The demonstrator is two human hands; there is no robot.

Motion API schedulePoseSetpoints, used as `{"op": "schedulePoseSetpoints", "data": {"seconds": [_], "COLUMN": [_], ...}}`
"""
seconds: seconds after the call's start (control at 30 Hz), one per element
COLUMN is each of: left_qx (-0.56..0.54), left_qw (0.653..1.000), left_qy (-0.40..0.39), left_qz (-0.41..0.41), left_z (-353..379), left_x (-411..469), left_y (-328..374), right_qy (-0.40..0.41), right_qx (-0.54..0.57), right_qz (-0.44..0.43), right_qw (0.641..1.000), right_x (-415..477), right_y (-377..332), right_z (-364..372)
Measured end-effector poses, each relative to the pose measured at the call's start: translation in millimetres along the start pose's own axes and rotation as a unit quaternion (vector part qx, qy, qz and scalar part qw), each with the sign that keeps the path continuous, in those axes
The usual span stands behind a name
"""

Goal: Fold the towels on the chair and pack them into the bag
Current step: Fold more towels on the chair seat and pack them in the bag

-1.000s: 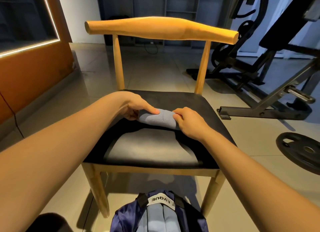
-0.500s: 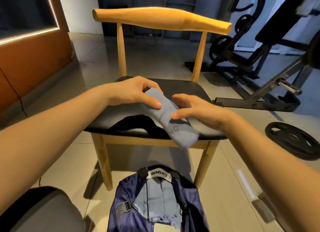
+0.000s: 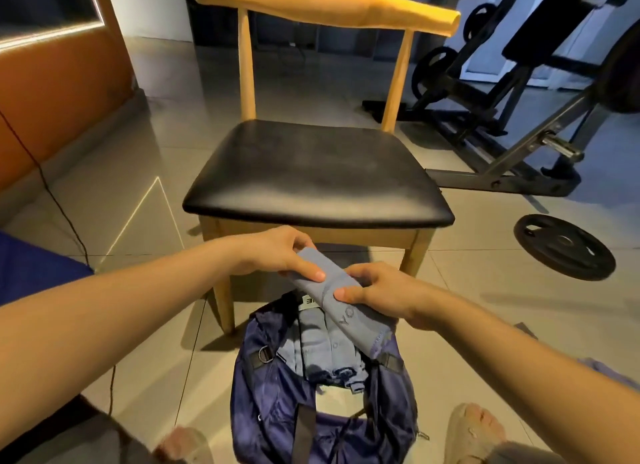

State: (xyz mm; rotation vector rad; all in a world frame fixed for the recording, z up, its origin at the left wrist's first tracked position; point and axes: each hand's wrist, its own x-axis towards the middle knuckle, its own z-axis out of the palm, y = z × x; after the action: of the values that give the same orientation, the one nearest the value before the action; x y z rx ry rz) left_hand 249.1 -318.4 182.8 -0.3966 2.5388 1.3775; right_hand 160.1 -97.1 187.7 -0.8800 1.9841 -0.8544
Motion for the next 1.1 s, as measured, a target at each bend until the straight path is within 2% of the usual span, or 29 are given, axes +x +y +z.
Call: {"op": "schedulePoseSetpoints", "data": {"seconds": [0.13,0.2,0.27,0.37,0.6,0.7,0.83,0.93,1.0,1.07,1.1], "left_qx": [-0.032,-0.031,0.052,0.297,0.427,0.427,0.414,0.331,0.242,0.192,0.181], "left_qw": [0.998,0.998,0.996,0.937,0.88,0.883,0.892,0.928,0.95,0.956,0.958], "left_qy": [-0.037,-0.029,0.044,0.165,0.2,0.179,0.165,0.148,0.158,0.179,0.181], "left_qz": [-0.037,-0.047,-0.064,-0.08,-0.051,-0.07,-0.072,-0.091,-0.117,-0.128,-0.132], "left_z": [34,46,55,75,100,78,61,63,62,59,58], "left_x": [20,32,44,58,101,106,107,108,110,111,112], "left_y": [-47,-74,-105,-147,-192,-193,-202,-203,-203,-204,-205], "right_qy": [-0.006,0.015,0.056,0.083,0.12,0.118,0.19,0.218,0.173,0.119,0.125], "right_qx": [-0.009,-0.03,-0.056,-0.075,-0.077,-0.095,-0.155,-0.123,-0.13,-0.164,-0.178], "right_qz": [0.051,0.09,0.126,0.164,0.181,0.173,0.206,0.245,0.263,0.269,0.267], "right_qw": [0.999,0.995,0.989,0.98,0.973,0.973,0.947,0.937,0.94,0.942,0.939], "right_x": [14,25,40,62,120,141,157,166,170,171,172], "right_y": [44,71,101,134,151,144,141,134,130,127,127], "right_z": [37,51,67,92,141,161,172,174,181,185,183]}}
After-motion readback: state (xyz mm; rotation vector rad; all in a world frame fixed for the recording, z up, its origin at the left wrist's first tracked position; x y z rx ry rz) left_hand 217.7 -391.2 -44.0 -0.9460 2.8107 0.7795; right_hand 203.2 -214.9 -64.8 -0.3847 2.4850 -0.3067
